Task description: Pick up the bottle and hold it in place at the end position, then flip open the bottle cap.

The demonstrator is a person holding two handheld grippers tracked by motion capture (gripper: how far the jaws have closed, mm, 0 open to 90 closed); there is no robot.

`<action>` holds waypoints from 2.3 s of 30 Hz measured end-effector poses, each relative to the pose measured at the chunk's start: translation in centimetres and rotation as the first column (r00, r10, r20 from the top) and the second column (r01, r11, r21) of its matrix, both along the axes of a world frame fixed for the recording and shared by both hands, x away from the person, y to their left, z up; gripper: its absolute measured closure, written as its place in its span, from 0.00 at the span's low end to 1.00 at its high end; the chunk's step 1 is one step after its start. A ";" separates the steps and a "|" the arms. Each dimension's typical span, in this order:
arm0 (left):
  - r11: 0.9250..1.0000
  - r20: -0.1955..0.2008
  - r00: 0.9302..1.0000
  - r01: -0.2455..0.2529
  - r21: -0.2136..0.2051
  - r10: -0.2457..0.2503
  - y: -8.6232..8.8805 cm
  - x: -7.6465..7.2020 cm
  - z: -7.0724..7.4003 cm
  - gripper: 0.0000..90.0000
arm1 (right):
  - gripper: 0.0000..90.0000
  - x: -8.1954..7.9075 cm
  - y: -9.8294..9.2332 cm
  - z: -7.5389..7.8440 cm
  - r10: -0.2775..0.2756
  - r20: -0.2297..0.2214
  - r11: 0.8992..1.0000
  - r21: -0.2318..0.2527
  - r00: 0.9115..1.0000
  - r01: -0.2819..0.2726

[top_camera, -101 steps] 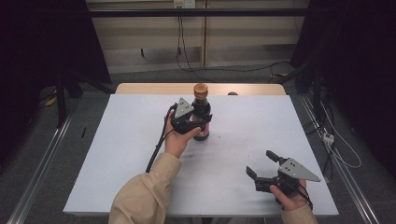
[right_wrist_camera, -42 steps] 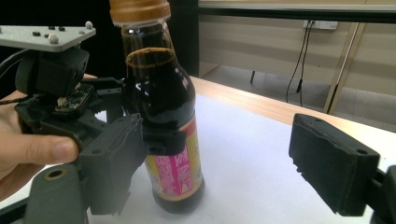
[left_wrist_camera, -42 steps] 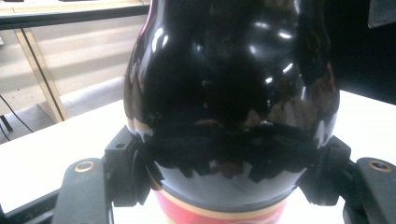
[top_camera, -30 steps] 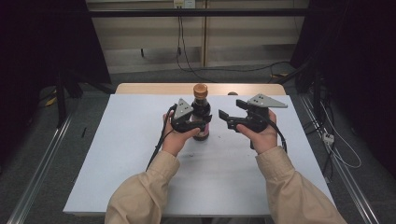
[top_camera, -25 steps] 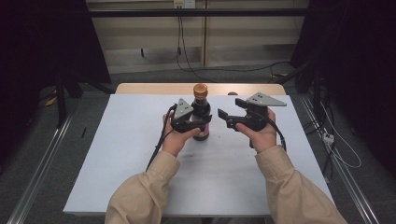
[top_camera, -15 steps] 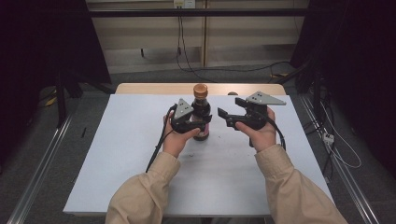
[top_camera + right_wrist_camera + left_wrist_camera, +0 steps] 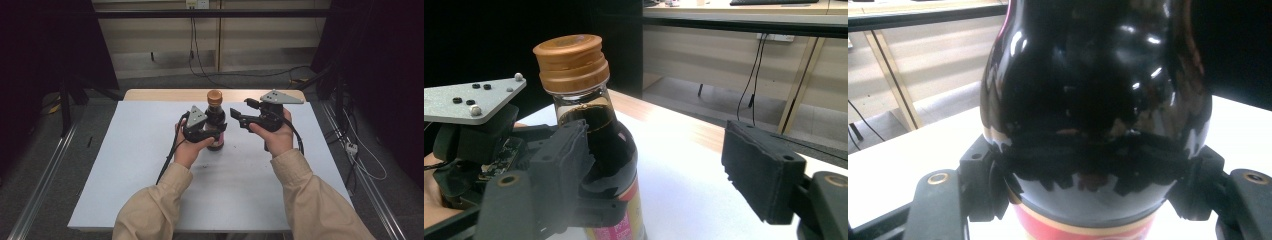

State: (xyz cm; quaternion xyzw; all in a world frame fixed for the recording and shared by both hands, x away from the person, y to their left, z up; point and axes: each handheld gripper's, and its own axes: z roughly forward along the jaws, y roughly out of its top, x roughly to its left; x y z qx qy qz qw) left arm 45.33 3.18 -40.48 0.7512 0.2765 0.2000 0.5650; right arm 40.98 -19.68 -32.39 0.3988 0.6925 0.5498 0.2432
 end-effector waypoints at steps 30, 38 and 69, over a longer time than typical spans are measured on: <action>1.000 -0.005 1.000 -0.001 -0.010 0.001 -0.1 -0.1 0.0 0.33 | 1.00 1.1 2.5 2.5 0.144 0.012 0.984 -0.110 0.990 -0.142; 1.000 0.000 1.000 0.009 0.000 -0.009 -0.1 -0.2 0.0 0.33 | 1.00 1.6 2.7 2.9 0.158 0.014 0.978 -0.137 0.987 -0.155; 1.000 -0.020 1.000 -0.004 0.029 0.004 0.2 -0.2 0.2 0.34 | 1.00 2.1 3.6 4.1 0.204 -0.019 0.963 -0.173 0.979 -0.205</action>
